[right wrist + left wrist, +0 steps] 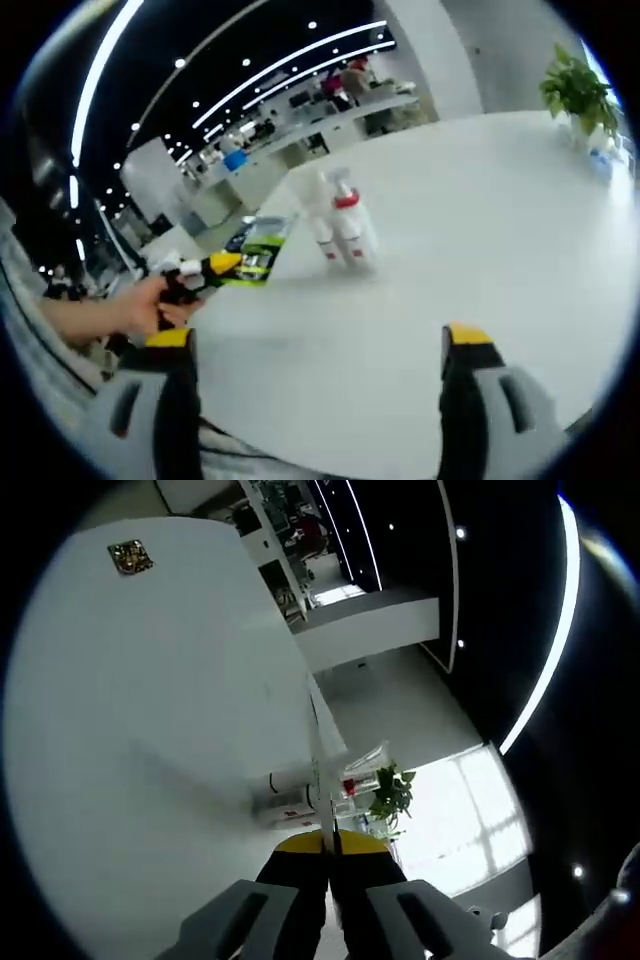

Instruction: Arrange the skincare products in the storage area until every visible bottle or jar stands upright without overlapping.

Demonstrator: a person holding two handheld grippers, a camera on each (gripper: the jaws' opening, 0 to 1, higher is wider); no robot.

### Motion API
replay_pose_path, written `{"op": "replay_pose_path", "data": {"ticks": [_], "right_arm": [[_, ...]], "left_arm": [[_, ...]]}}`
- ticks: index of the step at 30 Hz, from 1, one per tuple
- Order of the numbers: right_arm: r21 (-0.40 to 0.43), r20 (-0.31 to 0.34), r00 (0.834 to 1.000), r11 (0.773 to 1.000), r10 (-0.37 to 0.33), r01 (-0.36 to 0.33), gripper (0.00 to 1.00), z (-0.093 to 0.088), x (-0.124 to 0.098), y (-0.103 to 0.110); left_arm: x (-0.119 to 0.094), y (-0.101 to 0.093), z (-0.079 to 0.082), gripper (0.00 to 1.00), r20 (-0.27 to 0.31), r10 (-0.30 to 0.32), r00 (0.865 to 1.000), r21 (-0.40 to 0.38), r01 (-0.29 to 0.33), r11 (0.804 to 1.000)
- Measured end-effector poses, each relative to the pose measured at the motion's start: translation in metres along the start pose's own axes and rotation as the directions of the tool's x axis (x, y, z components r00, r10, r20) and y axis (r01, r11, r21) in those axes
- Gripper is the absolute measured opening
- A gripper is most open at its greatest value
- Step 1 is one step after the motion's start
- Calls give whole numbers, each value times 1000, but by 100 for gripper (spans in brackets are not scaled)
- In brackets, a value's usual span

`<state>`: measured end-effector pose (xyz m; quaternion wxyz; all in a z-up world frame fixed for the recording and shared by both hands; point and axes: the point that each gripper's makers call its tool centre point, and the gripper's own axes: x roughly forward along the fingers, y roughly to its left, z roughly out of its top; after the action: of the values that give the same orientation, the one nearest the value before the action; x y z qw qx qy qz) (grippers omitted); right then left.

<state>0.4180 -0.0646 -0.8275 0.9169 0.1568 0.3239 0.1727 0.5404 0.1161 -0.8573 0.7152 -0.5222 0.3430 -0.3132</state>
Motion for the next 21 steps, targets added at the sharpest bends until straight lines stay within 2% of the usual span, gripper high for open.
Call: {"op": "replay_pose_path", "data": {"ticks": [4,8,11,17,21], "right_arm": [[13,-61,998,1000,-19,20,99,-17,-7,-10],[8,-76,995,997,-71,72,99,-20,-16,-24],[16,-73,993,995,-94,95,99,-19,-23,-31],[40,-52,997,998,-56,58,99,-20,-27,-28],[42,-66,997,998,-49,52,99,-21,-26,-26]], "left_arm": [[12,7,6,1,7,24,1000,-12,-24,1000],[23,15,7,1,-14,51,999,-7,-51,999],[30,27,9,1,-37,100,994,2,-100,995],[39,38,16,1,-36,135,990,-4,-135,991],[41,50,16,1,-50,177,983,-1,-177,984]]}}
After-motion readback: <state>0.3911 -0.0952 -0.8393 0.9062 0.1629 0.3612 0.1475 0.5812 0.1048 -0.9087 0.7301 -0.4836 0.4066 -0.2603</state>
